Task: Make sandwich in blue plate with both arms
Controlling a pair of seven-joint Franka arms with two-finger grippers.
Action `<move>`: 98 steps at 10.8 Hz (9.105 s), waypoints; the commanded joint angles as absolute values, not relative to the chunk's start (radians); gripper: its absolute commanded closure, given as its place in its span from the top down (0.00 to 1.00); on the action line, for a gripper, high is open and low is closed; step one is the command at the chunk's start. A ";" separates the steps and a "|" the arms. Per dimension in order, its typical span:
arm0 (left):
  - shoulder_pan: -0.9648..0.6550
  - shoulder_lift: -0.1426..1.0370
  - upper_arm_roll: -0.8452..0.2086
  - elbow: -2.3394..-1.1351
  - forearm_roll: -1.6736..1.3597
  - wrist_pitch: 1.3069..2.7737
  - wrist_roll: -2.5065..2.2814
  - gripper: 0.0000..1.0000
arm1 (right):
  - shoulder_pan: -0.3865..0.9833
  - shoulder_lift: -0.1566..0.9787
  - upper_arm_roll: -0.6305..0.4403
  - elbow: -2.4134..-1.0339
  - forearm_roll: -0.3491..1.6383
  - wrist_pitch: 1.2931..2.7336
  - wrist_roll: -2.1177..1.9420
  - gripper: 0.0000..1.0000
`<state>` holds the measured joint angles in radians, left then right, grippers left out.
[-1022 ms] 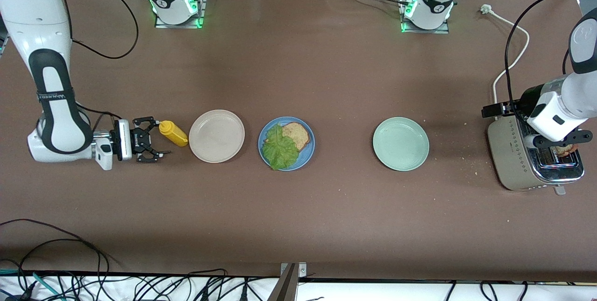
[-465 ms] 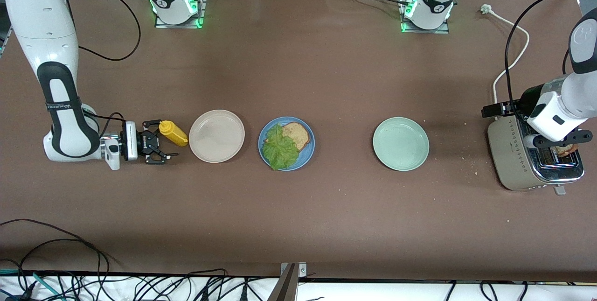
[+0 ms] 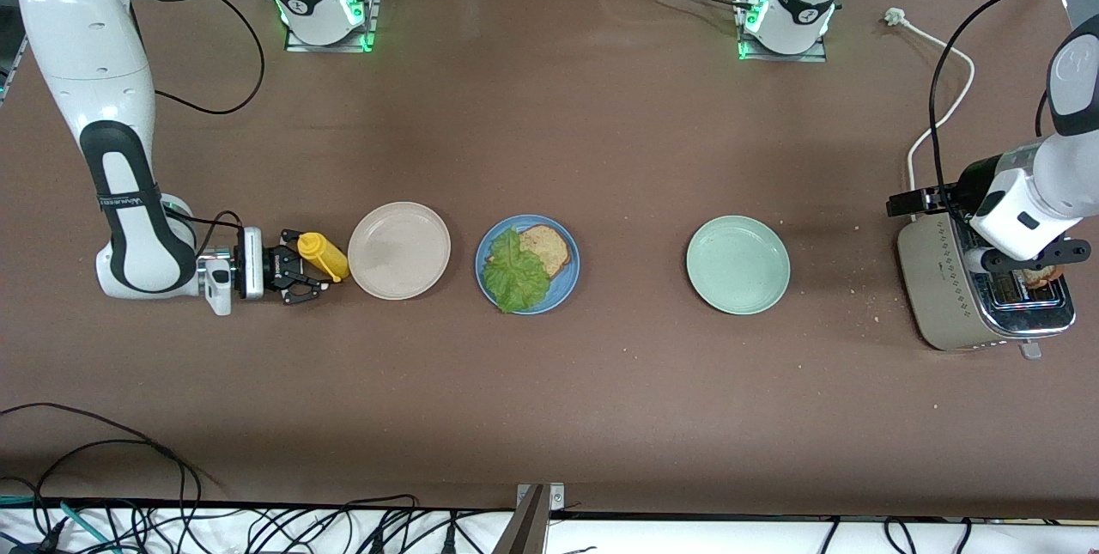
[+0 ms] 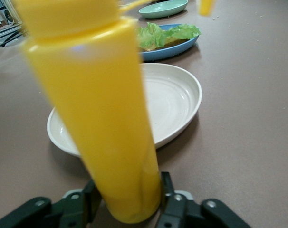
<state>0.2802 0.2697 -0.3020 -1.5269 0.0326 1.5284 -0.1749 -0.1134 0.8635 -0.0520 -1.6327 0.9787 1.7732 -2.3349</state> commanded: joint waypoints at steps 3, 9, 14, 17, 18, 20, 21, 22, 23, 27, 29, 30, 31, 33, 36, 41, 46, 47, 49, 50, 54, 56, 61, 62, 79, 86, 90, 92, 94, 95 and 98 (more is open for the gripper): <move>0.279 0.262 -0.304 -1.531 0.060 1.525 -0.158 0.99 | -0.120 0.865 -0.044 -1.591 0.977 1.776 -2.353 0.00; 0.279 0.262 -0.304 -1.531 0.060 1.525 -0.158 0.99 | -0.098 0.715 -0.008 -1.575 0.688 1.865 -2.067 0.00; 0.282 0.262 -0.304 -1.531 0.060 1.526 -0.155 0.99 | 0.044 0.620 0.006 -1.563 0.398 1.945 -1.598 0.00; 0.282 0.262 -0.304 -1.528 0.060 1.526 -0.153 0.99 | 0.161 0.580 0.005 -1.563 0.232 1.944 -1.309 0.00; 0.282 0.262 -0.304 -1.529 0.060 1.526 -0.152 0.99 | 0.198 0.574 0.002 -1.562 0.189 1.944 -1.231 0.00; 0.287 0.262 -0.304 -1.529 0.060 1.525 -0.137 0.99 | 0.265 0.574 -0.002 -1.559 0.118 1.942 -1.117 0.00; 0.287 0.262 -0.304 -1.529 0.060 1.525 -0.137 0.99 | 0.303 0.575 -0.002 -1.533 0.050 1.933 -1.070 0.00; 0.287 0.262 -0.304 -1.529 0.060 1.525 -0.137 0.99 | 0.339 0.574 -0.002 -1.526 -0.024 1.928 -1.004 0.00; 0.287 0.262 -0.304 -1.529 0.060 1.525 -0.137 0.99 | 0.412 0.574 -0.017 -1.496 -0.123 1.899 -0.932 0.00; 0.287 0.262 -0.304 -1.529 0.060 1.525 -0.137 0.99 | 0.581 0.597 -0.106 -1.388 -0.259 1.731 -0.832 0.00; 0.288 0.262 -0.304 -1.529 0.060 1.525 -0.137 0.99 | 0.632 0.607 -0.106 -1.376 -0.334 1.692 -0.778 0.00; 0.288 0.262 -0.304 -1.529 0.060 1.525 -0.137 0.99 | 0.661 0.615 -0.106 -1.376 -0.372 1.689 -0.749 0.00; 0.288 0.262 -0.304 -1.529 0.060 1.525 -0.137 0.99 | 0.713 0.621 -0.123 -1.379 -0.412 1.671 -0.712 0.00; 0.288 0.262 -0.304 -1.531 0.060 1.525 -0.137 0.99 | 0.819 0.652 -0.184 -1.379 -0.465 1.614 -0.648 0.00; 0.288 0.262 -0.304 -1.532 0.060 1.525 -0.137 0.99 | 0.859 0.670 -0.219 -1.387 -0.463 1.609 -0.617 0.00; 0.288 0.262 -0.304 -1.532 0.060 1.525 -0.137 0.99 | 0.899 0.785 -0.245 -1.393 -0.537 1.621 -0.496 0.00; 0.287 0.262 -0.304 -1.534 0.060 1.525 -0.137 0.99 | 0.916 0.801 -0.245 -1.393 -0.540 1.621 -0.465 0.00; 0.287 0.262 -0.304 -1.534 0.060 1.525 -0.137 0.99 | 0.917 0.801 -0.245 -1.393 -0.540 1.620 -0.465 0.00; 0.287 0.262 -0.304 -1.534 0.060 1.525 -0.135 0.99 | 0.917 0.801 -0.245 -1.393 -0.538 1.620 -0.463 0.00; 0.287 0.262 -0.304 -1.534 0.060 1.525 -0.137 0.99 | 0.916 0.801 -0.245 -1.393 -0.538 1.621 -0.463 0.00; 0.287 0.262 -0.304 -1.536 0.060 1.525 -0.137 0.99 | 0.713 0.639 -0.087 -1.477 -0.474 1.684 -0.482 0.00; 0.287 0.262 -0.304 -1.534 0.060 1.525 -0.137 0.99 | 0.558 0.571 0.036 -1.505 -0.421 1.692 -0.560 0.00; 0.287 0.262 -0.304 -1.534 0.060 1.525 -0.137 0.99 | 0.272 0.515 0.226 -1.500 -0.198 1.694 -0.741 0.00; 0.287 0.262 -0.304 -1.534 0.060 1.525 -0.137 0.99 | 0.193 0.517 0.274 -1.499 -0.171 1.692 -0.794 0.00; 0.287 0.265 -0.304 -1.536 0.060 1.525 -0.137 0.99 | -0.325 0.833 0.291 -1.431 0.446 1.683 -2.017 0.00; 0.285 0.267 -0.304 -1.536 0.060 1.525 -0.137 0.99 | -0.440 1.052 0.386 -1.353 0.451 1.689 -2.172 0.00; 0.285 0.267 -0.304 -1.534 0.060 1.525 -0.137 0.99 | -0.454 1.071 0.387 -1.347 0.451 1.690 -2.174 0.27; 0.285 0.265 -0.304 -1.534 0.060 1.525 -0.137 0.99 | -0.457 1.080 0.387 -1.330 0.453 1.692 -2.213 1.00; 0.285 0.265 -0.304 -1.534 0.060 1.525 -0.137 0.99 | -0.462 1.081 0.385 -1.316 0.448 1.692 -2.215 1.00; 0.285 0.265 -0.304 -1.534 0.060 1.525 -0.137 0.99 | -0.463 1.080 0.384 -1.306 0.442 1.690 -2.218 1.00; 0.287 0.265 -0.304 -1.534 0.060 1.525 -0.137 0.99 | -0.477 1.074 0.380 -1.255 0.367 1.681 -2.227 1.00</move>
